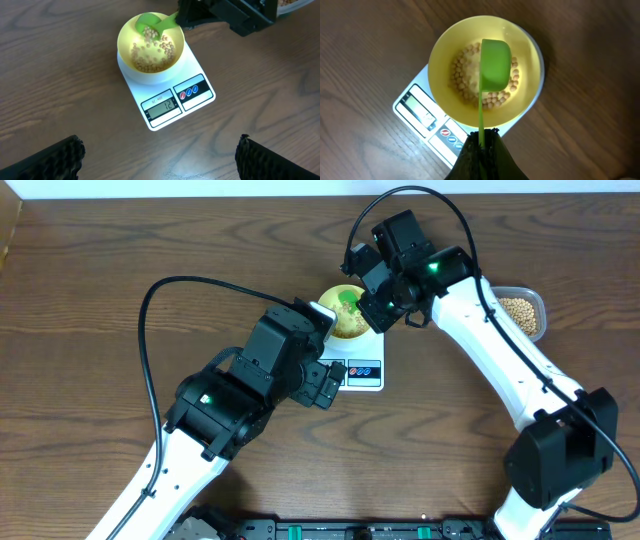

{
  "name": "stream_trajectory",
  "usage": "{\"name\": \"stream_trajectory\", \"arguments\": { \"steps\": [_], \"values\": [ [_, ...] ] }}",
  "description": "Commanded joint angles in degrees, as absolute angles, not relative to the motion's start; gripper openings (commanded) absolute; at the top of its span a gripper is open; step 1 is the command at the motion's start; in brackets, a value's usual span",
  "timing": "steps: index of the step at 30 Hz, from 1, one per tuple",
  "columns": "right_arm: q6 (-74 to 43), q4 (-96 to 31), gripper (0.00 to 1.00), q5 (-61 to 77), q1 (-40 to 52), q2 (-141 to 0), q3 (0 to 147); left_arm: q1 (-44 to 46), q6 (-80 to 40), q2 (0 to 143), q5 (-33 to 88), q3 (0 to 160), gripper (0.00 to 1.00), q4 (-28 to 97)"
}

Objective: Scoop item into bowl and weigh 50g on scale
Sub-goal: 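Tilt the scoop with the right gripper to pour soybeans into bowl, then move the empty scoop with the right gripper back to the soybean tub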

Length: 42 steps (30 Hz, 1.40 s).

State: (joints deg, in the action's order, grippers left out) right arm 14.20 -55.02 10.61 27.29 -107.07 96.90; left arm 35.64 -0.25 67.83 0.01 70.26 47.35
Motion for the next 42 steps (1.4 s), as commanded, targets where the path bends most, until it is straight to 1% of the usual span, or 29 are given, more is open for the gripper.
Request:
{"name": "stream_trajectory", "arguments": {
  "steps": [1,8,18,23,30,32,35,38,42],
  "values": [
    [17.41,-54.78,0.01,8.88,27.97,-103.96,98.19,35.42,-1.17,68.16,-0.69,70.94,0.99,47.37],
    [20.51,-54.54,0.01,8.84,28.23,-102.45,98.19,35.42,-1.17,68.16,-0.69,70.94,0.99,47.37],
    [21.69,-54.74,0.01,7.16,28.67,-101.67,98.19,35.42,-1.17,68.16,-0.69,70.94,0.99,47.37],
    [19.92,-54.98,0.01,7.03,28.67,-101.67,98.19,35.42,-1.17,68.16,-0.69,70.94,0.99,47.37],
    [14.52,-54.92,0.01,3.25,28.51,-100.33,98.85,35.42,-1.17,68.16,-0.69,70.94,0.99,47.37],
    [11.46,-54.96,0.01,-0.01,28.36,-98.87,99.26,35.42,-1.17,68.16,-0.69,70.94,0.99,47.37],
    [5.26,-56.34,0.01,-12.75,28.32,-95.94,99.46,35.42,-1.17,68.16,-0.69,70.94,0.99,47.37],
    [-0.01,-60.55,0.01,-24.4,27.64,-93.84,99.46,35.42,-1.17,68.16,-0.69,70.94,0.99,47.37],
    [-8.19,-69.49,0.01,-29.74,24.38,-93.34,99.42,35.42,-1.17,68.16,-0.69,70.94,0.99,47.37]
  ]
}}
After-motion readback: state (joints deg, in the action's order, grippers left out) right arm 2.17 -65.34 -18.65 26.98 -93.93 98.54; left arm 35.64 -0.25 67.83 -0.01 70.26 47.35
